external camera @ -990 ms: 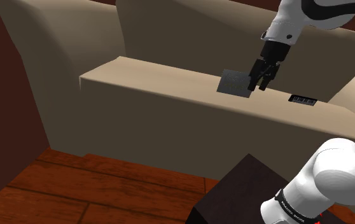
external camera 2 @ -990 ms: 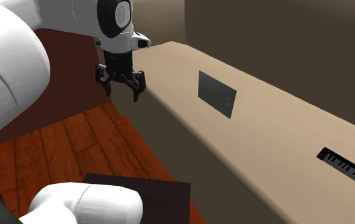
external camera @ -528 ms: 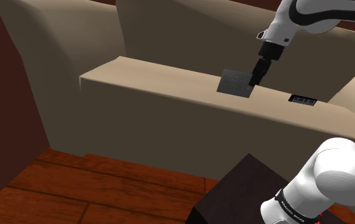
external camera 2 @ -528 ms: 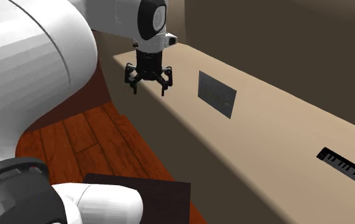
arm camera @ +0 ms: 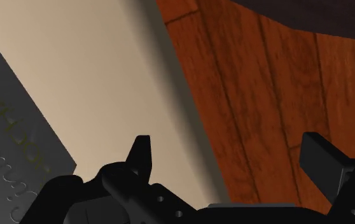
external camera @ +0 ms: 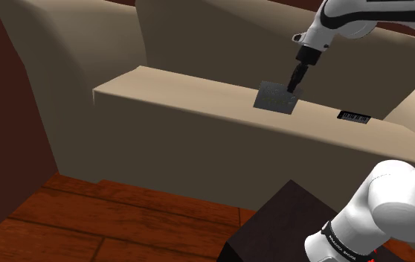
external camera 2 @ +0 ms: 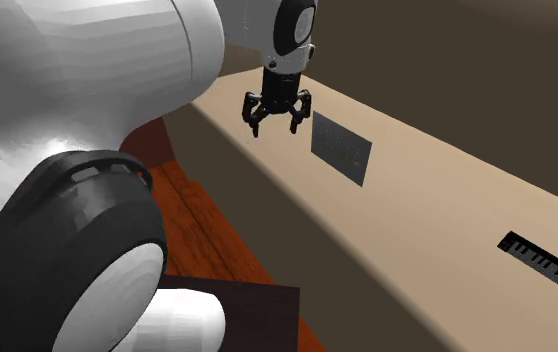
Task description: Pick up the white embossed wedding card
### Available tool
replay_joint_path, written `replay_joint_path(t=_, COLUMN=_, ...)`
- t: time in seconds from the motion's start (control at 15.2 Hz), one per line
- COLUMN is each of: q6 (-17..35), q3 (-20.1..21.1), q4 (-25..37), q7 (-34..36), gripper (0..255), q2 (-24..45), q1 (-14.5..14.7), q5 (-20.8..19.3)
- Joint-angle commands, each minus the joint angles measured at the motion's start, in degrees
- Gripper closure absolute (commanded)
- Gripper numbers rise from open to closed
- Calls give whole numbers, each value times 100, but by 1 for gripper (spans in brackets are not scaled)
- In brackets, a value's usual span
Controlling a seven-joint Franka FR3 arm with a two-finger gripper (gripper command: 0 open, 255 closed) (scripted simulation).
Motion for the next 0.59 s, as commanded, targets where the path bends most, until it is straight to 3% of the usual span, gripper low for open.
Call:
replay_joint_path(t=0.0, q6=92, q3=-273, q4=385, q7=-656, gripper=0, q2=432, q1=115, q5=136)
replay_joint_path(t=0.33, q6=101, q3=-878, q4=1525, q7=-2270, gripper=0, q2=1644, q1=274, q5=803)
replay_joint_path(t=0.53, q6=-65, q3=-1115, q4=2373, q7=-3237, gripper=0, q2=2491, q1=186, q5=1395)
